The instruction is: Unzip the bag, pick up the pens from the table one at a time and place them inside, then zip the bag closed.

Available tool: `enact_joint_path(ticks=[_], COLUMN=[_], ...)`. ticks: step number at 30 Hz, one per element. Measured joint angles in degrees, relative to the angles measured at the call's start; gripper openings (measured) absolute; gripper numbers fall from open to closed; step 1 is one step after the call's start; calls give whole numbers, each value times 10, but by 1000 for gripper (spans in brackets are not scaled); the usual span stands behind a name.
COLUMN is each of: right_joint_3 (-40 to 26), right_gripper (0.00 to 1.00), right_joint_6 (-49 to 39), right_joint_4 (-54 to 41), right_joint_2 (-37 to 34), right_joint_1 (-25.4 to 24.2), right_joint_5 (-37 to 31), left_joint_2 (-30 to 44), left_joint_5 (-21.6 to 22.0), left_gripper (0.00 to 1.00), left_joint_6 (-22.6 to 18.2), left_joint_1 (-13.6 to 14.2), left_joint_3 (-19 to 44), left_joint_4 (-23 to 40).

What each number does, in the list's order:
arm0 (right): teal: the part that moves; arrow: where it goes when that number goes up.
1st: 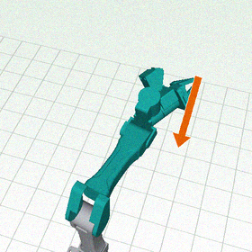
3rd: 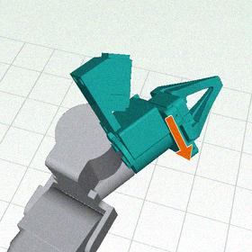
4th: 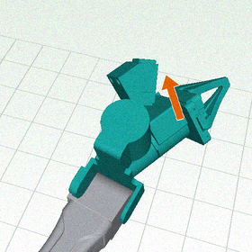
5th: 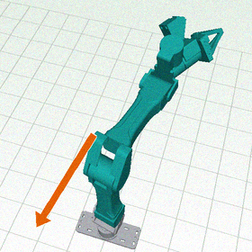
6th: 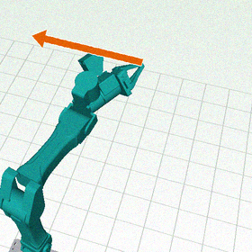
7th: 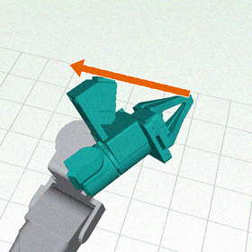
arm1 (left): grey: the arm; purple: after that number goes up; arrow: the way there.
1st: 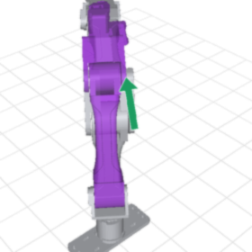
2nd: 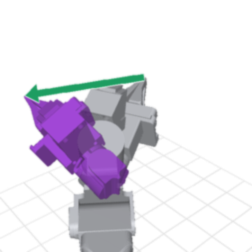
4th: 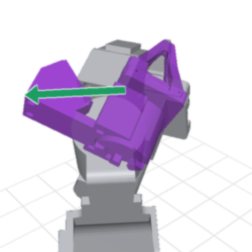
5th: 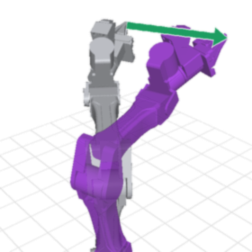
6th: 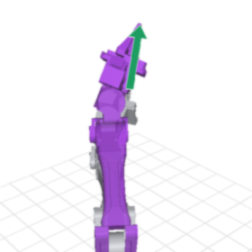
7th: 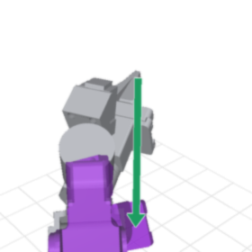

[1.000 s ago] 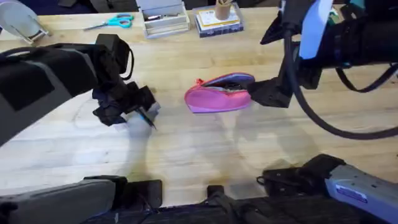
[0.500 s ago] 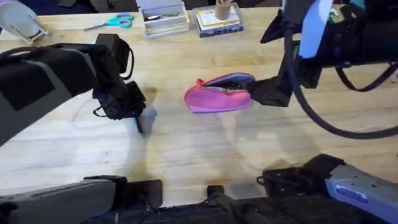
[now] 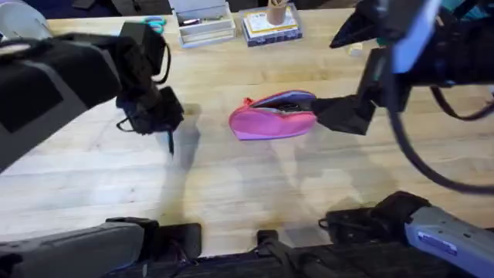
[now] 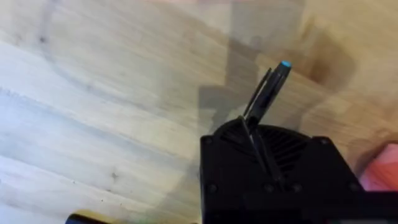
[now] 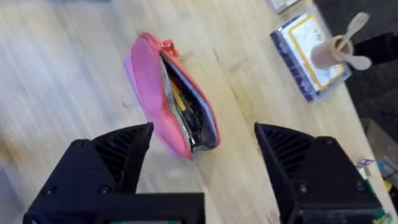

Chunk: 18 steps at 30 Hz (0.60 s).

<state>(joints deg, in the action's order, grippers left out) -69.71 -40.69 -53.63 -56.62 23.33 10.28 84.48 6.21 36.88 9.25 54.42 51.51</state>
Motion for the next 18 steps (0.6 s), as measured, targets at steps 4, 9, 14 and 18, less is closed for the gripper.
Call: enact_joint_path(ticks=[4, 9, 14, 18], right_joint_3=[0, 0, 0, 0], right_gripper=[998, 998, 998, 998], right_joint_6=[0, 4, 11, 15], right_joint_4=[0, -1, -11, -24], right_joint_2=[31, 57, 77, 80], right_joint_1=[0, 0, 0, 0], right_joint_5=[0, 0, 0, 0], left_joint_2=[0, 0, 0, 0], left_joint_5=[26, 57, 75, 83], left_gripper=[45, 45, 45, 44], left_joint_6=[0, -14, -49, -93], left_joint_1=[37, 87, 135, 171], left_joint_3=[36, 84, 132, 159], left_joint_4=[0, -4, -27, -58])
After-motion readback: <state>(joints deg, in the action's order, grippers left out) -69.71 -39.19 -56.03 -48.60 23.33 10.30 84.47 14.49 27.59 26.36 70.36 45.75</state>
